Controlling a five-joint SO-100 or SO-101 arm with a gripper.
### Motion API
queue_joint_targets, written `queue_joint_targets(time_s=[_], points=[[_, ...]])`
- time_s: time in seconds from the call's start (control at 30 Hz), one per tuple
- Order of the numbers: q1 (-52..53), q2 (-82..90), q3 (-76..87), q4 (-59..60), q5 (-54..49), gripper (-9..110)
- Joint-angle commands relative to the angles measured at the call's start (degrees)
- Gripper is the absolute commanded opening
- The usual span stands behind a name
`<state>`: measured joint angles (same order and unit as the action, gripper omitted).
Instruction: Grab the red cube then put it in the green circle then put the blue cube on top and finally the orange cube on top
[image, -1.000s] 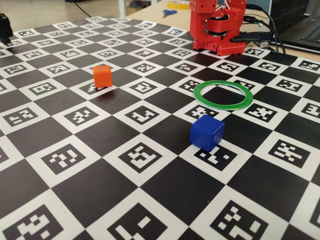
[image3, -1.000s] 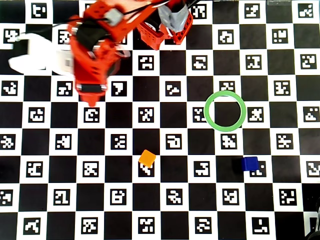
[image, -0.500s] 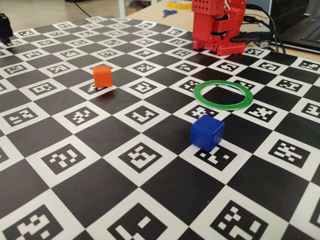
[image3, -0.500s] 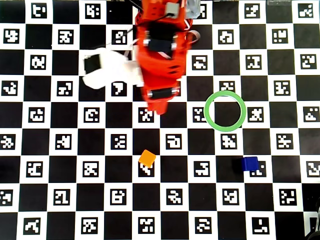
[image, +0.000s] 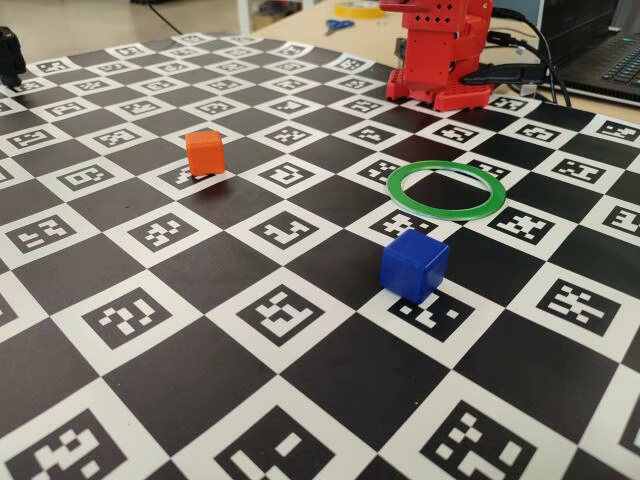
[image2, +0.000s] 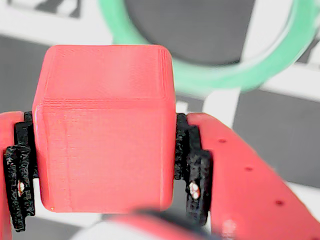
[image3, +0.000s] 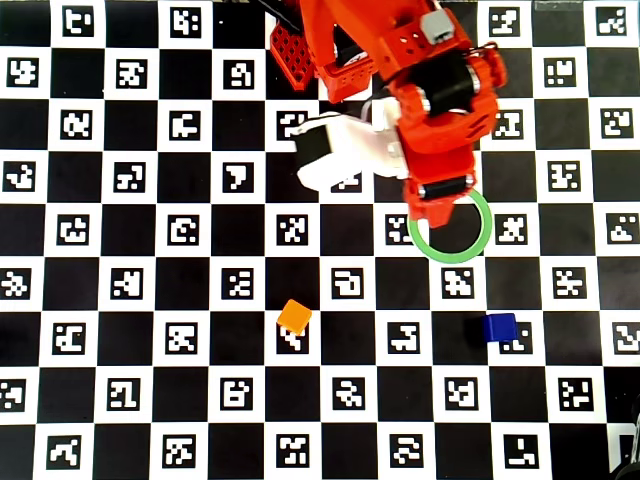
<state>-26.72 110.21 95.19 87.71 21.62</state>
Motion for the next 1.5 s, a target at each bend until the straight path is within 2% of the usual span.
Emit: queue_joint_targets(time_s=[0.0, 0.3, 0.53, 0.73, 1.47], points=[[-0.97, -1.41, -0.53, -4.31, 8.0, 3], [-1.93, -5.54, 5.27, -11.25, 12.74, 3], [-7.03, -9.84, 8.26, -14.33, 13.18, 3], [-9.93, -12.83, 10.81, -17.49, 12.22, 3], [-9.67, -20.48, 17.93, -29.09, 9.32, 3]])
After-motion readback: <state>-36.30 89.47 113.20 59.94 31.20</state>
